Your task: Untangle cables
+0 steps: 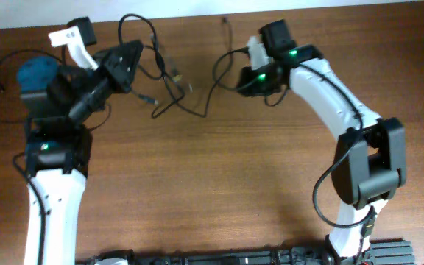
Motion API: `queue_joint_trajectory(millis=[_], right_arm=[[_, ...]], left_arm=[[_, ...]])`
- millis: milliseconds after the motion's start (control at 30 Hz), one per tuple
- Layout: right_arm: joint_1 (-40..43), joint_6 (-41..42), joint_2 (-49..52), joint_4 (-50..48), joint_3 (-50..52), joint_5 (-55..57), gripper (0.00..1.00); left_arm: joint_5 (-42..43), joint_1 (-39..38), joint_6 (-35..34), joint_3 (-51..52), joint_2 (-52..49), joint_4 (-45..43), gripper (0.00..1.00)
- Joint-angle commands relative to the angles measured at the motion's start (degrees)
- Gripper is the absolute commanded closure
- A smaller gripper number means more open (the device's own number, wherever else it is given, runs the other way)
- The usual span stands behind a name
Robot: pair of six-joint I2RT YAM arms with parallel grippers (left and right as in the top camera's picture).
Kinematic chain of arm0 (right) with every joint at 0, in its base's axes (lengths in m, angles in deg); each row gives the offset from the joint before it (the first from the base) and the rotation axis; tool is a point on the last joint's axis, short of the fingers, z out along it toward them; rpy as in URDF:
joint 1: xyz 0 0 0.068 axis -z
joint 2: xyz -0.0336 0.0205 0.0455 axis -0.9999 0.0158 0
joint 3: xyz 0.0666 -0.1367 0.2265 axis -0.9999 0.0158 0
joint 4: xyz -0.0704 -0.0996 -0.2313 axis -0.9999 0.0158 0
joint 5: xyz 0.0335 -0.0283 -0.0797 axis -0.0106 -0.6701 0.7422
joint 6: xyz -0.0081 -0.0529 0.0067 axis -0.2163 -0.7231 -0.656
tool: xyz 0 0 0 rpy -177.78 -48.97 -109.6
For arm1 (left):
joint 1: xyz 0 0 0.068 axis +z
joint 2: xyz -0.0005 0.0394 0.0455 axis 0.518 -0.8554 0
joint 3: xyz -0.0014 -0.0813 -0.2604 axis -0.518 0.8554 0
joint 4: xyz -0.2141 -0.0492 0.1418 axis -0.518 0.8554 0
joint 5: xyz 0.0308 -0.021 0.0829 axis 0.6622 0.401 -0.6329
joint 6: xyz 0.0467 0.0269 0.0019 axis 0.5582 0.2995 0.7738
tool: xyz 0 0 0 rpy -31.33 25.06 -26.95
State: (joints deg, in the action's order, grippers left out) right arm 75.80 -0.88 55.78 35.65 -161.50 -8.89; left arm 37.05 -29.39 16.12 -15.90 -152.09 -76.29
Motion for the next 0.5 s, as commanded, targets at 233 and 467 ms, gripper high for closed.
queue_joint_trajectory(millis=[233, 467], right_arm=[[10.9, -22.3, 0.4, 10.7, 0.1, -41.1, 0.50], [-6.0, -14.6, 0.4, -6.7, 0.1, -52.0, 0.46]], left_arm=[[17.5, 5.4, 24.9, -0.3, 5.1, 12.7, 1.00], [19.9, 5.4, 34.9, -0.2, 4.7, 20.7, 1.00]])
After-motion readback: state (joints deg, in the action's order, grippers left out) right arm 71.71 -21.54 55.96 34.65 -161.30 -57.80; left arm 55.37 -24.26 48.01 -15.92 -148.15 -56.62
